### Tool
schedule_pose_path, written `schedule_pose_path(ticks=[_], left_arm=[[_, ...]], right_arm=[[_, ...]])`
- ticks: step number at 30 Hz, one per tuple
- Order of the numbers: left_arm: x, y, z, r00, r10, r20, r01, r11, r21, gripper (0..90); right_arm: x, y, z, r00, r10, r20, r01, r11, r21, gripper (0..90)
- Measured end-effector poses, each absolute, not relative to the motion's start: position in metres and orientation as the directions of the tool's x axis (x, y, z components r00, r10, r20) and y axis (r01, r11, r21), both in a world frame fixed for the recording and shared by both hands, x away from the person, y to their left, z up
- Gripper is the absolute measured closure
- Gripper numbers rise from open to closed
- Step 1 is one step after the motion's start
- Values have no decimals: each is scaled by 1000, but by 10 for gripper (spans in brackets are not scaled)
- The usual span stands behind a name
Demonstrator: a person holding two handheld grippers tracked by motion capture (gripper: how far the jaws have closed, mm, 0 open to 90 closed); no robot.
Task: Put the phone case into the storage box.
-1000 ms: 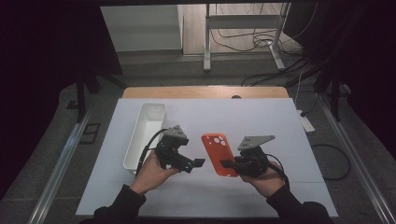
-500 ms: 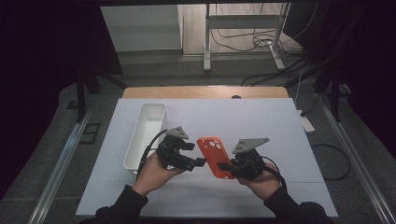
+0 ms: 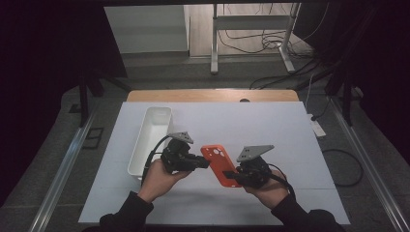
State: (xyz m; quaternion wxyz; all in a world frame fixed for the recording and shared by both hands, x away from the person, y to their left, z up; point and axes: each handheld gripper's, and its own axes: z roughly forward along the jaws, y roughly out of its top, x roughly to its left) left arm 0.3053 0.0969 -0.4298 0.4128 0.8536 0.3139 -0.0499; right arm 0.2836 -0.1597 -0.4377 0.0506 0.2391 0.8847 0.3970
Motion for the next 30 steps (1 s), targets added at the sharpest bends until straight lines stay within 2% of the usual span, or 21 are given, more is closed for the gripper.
schedule_pose_path(ticks=[1, 4, 12, 16, 22, 28, 29, 30], left_arm=[[306, 97, -430, 794, 498, -347, 582, -462, 669, 860], [308, 99, -432, 776, 502, -382, 611, -447, 654, 884], [307, 101, -430, 756, 511, -409, 636, -423, 645, 893], [308, 101, -431, 737, 501, -453, 659, -384, 647, 894], [307, 98, -431, 724, 499, -475, 672, -359, 647, 894], [307, 96, -432, 717, 510, -476, 679, -355, 643, 893], [307, 96, -432, 717, 510, -476, 679, -355, 643, 893], [307, 96, -432, 714, 517, -472, 681, -355, 641, 893]], right_arm=[[283, -159, -438, -882, 462, 95, 379, 576, 724, 843], [282, -156, -440, -886, 457, 83, 371, 589, 718, 839], [282, -154, -441, -885, 459, 82, 375, 595, 711, 831], [282, -153, -443, -885, 461, 73, 372, 601, 708, 816], [282, -150, -444, -885, 458, 78, 370, 593, 715, 732], [282, -148, -447, -888, 456, 64, 360, 600, 714, 540], [282, -148, -447, -888, 456, 64, 360, 600, 714, 540], [283, -147, -447, -886, 460, 63, 361, 597, 716, 468]])
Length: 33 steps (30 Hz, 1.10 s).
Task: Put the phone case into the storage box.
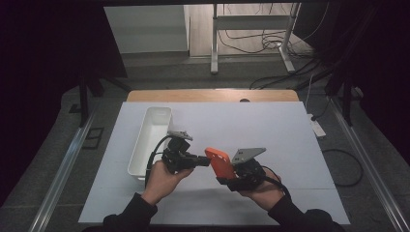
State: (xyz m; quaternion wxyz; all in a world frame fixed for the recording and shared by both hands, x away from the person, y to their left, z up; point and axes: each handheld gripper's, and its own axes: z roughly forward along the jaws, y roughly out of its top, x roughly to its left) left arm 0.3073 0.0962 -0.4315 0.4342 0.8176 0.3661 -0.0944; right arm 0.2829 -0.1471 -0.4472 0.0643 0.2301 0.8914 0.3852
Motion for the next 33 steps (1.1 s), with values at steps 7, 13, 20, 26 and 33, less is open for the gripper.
schedule_pose_path(ticks=[7, 13, 20, 26, 33], left_arm=[[308, 99, -431, 709, 546, -446, 678, -355, 643, 893], [309, 102, -429, 704, 572, -421, 677, -360, 642, 893], [310, 106, -428, 697, 593, -403, 676, -357, 645, 892], [310, 109, -426, 699, 601, -386, 669, -361, 649, 892], [311, 114, -424, 695, 621, -362, 664, -360, 655, 892]], right_arm=[[288, -147, -449, -883, 463, 79, 373, 590, 716, 212], [289, -150, -451, -878, 474, 63, 364, 576, 732, 42], [290, -158, -450, -869, 490, 76, 378, 555, 741, 0], [290, -164, -451, -865, 497, 77, 381, 547, 746, 0], [289, -172, -449, -857, 509, 75, 386, 539, 748, 0]])
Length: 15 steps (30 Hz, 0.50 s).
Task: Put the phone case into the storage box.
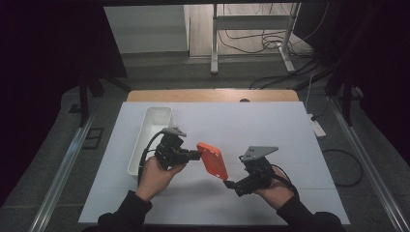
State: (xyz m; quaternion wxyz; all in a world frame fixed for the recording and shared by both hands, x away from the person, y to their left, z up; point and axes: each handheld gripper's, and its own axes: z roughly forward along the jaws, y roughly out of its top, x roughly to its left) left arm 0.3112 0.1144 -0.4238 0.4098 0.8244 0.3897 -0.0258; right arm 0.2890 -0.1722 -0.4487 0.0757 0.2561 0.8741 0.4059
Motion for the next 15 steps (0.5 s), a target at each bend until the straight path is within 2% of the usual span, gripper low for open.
schedule_pose_path(ticks=[15], left_arm=[[315, 130, -419, 683, 653, -328, 658, -354, 665, 891]], right_arm=[[279, -190, -445, -841, 539, 47, 392, 546, 740, 0]])
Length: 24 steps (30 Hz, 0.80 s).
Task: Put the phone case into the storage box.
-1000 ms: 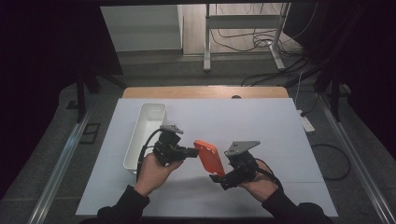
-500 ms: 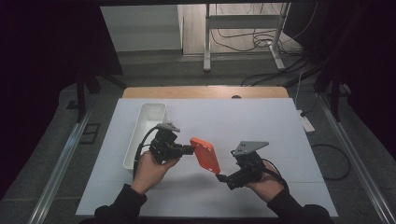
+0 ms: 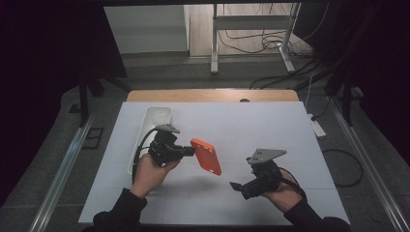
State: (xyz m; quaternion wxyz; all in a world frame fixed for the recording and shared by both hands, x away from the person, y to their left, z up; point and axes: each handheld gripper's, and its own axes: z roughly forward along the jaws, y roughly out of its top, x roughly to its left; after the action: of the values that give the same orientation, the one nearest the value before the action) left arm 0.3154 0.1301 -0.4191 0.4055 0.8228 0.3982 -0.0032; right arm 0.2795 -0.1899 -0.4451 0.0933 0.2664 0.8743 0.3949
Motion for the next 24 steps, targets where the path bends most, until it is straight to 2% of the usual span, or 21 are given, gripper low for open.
schedule_pose_path(ticks=[24], left_arm=[[325, 154, -414, 643, 695, -323, 675, -314, 668, 891]], right_arm=[[272, -237, -445, -777, 626, 58, 455, 496, 740, 0]])
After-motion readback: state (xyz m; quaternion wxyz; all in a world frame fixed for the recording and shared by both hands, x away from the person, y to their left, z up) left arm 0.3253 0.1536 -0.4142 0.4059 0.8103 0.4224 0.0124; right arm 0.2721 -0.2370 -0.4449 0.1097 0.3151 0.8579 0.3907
